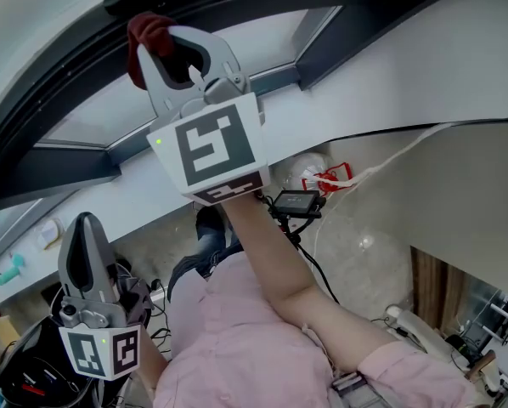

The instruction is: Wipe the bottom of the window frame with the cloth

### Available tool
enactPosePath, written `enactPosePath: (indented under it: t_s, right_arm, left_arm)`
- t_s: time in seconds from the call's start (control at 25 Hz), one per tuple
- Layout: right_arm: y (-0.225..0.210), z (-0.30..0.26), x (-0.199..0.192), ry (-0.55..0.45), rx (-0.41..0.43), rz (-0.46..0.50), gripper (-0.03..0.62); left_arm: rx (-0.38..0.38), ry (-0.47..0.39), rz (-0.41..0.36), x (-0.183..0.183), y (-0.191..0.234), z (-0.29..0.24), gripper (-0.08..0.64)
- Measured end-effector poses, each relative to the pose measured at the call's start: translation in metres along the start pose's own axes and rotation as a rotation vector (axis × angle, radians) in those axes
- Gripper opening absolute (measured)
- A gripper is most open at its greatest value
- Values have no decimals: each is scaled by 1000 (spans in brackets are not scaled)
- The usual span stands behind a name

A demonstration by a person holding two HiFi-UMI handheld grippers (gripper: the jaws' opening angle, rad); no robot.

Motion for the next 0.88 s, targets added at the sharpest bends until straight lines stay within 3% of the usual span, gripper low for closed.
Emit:
enactPosePath:
  t_s: [0.88]
  right_arm:
    - [-18, 7, 0, -2, -23, -28, 57]
  left_arm:
    - [14, -11, 15, 4, 0, -2, 2]
Point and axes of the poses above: the fingertips, and each gripper's own axes: z backward along the fingers, y to its left, x out of its top, the point moved 1 cm from there along z, backward along the fingers, and after that the axes turned 9 degrees about y, right-handed, at the moved point
